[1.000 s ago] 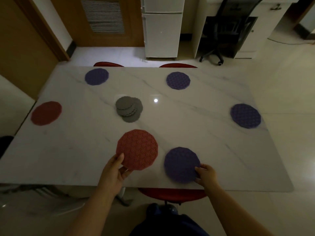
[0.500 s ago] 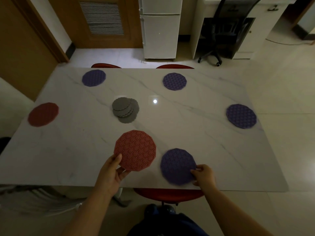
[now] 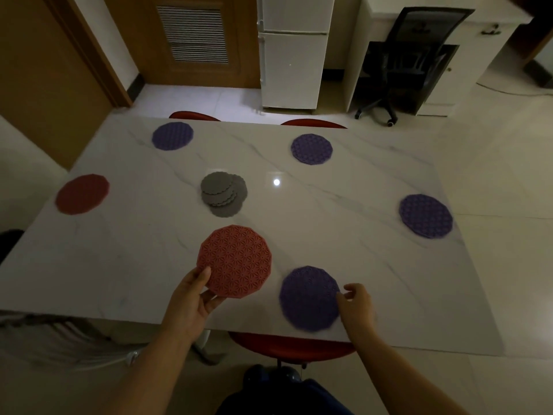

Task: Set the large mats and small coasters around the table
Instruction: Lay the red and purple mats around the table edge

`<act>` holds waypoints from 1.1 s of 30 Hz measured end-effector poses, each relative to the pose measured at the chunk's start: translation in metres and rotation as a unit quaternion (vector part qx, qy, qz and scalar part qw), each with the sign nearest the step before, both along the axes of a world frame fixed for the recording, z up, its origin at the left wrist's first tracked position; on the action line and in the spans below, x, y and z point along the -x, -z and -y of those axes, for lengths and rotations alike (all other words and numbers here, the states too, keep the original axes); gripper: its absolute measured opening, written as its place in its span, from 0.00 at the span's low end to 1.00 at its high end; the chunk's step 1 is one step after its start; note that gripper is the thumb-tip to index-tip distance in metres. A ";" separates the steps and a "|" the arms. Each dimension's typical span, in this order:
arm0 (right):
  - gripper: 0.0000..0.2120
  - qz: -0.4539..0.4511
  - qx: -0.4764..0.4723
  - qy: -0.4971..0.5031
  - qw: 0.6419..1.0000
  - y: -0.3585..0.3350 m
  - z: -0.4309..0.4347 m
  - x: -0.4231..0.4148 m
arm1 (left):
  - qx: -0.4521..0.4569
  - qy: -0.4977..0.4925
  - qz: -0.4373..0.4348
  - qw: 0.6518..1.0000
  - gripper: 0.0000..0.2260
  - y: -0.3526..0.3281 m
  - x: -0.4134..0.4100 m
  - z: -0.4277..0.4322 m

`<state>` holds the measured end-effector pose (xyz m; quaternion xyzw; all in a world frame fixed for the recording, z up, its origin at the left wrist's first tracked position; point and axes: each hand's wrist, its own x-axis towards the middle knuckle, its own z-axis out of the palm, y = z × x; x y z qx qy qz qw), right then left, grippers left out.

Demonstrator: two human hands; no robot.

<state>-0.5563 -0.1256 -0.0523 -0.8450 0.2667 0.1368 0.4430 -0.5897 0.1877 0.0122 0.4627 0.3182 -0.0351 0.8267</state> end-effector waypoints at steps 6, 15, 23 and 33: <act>0.07 0.125 -0.073 -0.045 0.988 -0.049 -0.060 -0.026 | -0.014 -0.015 0.014 1.000 0.09 -0.012 -0.001 -0.023; 0.19 0.093 -0.275 -0.176 0.941 -0.085 -0.224 -0.039 | -0.032 -0.014 0.005 0.999 0.10 -0.020 0.000 -0.108; 0.16 0.074 -0.263 -0.118 0.955 -0.069 -0.354 -0.017 | -0.117 0.065 -0.070 0.989 0.06 -0.020 0.010 -0.243; 0.16 -0.026 -0.122 -0.084 0.989 -0.026 -0.434 -0.002 | -0.260 0.252 -0.145 0.921 0.12 0.005 -0.010 -0.322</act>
